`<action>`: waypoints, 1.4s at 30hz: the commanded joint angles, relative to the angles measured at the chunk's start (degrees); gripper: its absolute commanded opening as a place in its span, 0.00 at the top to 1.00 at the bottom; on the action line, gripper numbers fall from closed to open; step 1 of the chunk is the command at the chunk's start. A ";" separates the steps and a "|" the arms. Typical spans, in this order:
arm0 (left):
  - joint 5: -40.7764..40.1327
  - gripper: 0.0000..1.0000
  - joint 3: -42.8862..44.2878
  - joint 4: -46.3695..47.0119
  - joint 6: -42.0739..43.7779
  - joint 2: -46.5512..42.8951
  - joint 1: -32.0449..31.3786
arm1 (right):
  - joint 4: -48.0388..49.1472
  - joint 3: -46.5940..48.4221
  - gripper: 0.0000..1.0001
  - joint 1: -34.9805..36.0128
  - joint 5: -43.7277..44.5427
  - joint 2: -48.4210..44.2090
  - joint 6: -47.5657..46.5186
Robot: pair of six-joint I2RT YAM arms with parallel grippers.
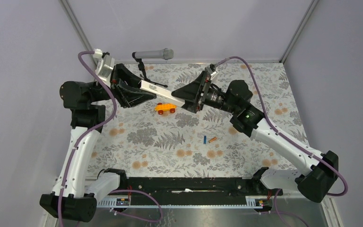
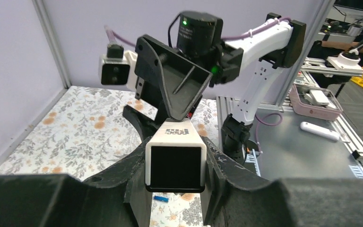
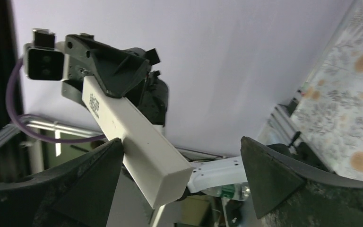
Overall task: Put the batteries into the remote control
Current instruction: Remove the battery cover from the remote control.
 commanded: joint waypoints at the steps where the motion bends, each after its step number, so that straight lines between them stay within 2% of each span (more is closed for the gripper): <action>1: -6.44 1.00 -0.27 12.50 -6.32 -0.99 0.21 | 26.64 -3.74 0.00 -0.12 -4.29 0.58 13.93; 4: -9.62 1.00 -1.55 16.99 -10.80 -1.46 0.21 | 33.53 -3.23 0.00 -0.08 -5.34 1.81 16.80; 7: -10.85 1.00 -2.22 18.94 -13.37 -1.69 0.21 | 35.32 -1.82 0.03 -0.08 -5.61 2.02 17.78; 9: -11.82 1.00 -2.78 17.92 -13.39 -2.04 0.21 | 35.10 -0.19 0.10 -0.08 -7.41 2.69 18.27; 14: -11.45 1.00 -2.93 18.17 -15.36 -1.97 0.13 | 35.81 0.44 0.38 -0.10 -10.34 4.87 22.19; 16: -10.48 1.00 -2.86 20.37 -17.25 -1.60 0.13 | 38.52 -0.27 0.44 -0.08 -10.36 5.93 25.13; 18: -9.46 1.00 -3.30 23.68 -18.95 -1.68 0.13 | 41.84 -1.25 0.45 -0.15 -9.89 6.88 27.53; 20: -8.84 1.00 -3.82 25.89 -20.11 -2.02 0.13 | 44.46 -1.60 0.42 -0.23 -9.75 7.54 28.65; 23: -8.56 1.00 -3.66 24.80 -19.06 -2.34 0.13 | 43.51 -1.66 0.37 -0.17 -9.99 7.68 28.51; 26: -9.08 1.00 -3.14 22.65 -17.43 -2.27 0.13 | 42.56 -1.48 0.39 -0.12 -10.84 7.97 28.16; 31: -10.03 1.00 -2.84 20.04 -14.87 -1.95 0.13 | 40.07 -0.87 0.55 -0.20 -13.51 8.34 26.41; 34: -10.27 1.00 -2.45 20.03 -14.57 -1.37 0.17 | 40.40 -1.44 0.75 -0.20 -13.71 8.63 26.56; 36: -10.49 1.00 -1.70 18.68 -13.34 -1.02 0.28 | 41.31 -2.37 0.85 -0.42 -13.08 8.58 27.07; 39: -11.67 1.00 0.73 14.48 -10.49 -0.42 0.30 | 43.23 -4.54 0.91 -1.25 -12.06 8.21 27.41; 42: -11.62 1.00 2.66 12.46 -8.82 0.27 0.52 | 45.17 -6.30 0.89 -2.94 -11.76 7.96 28.22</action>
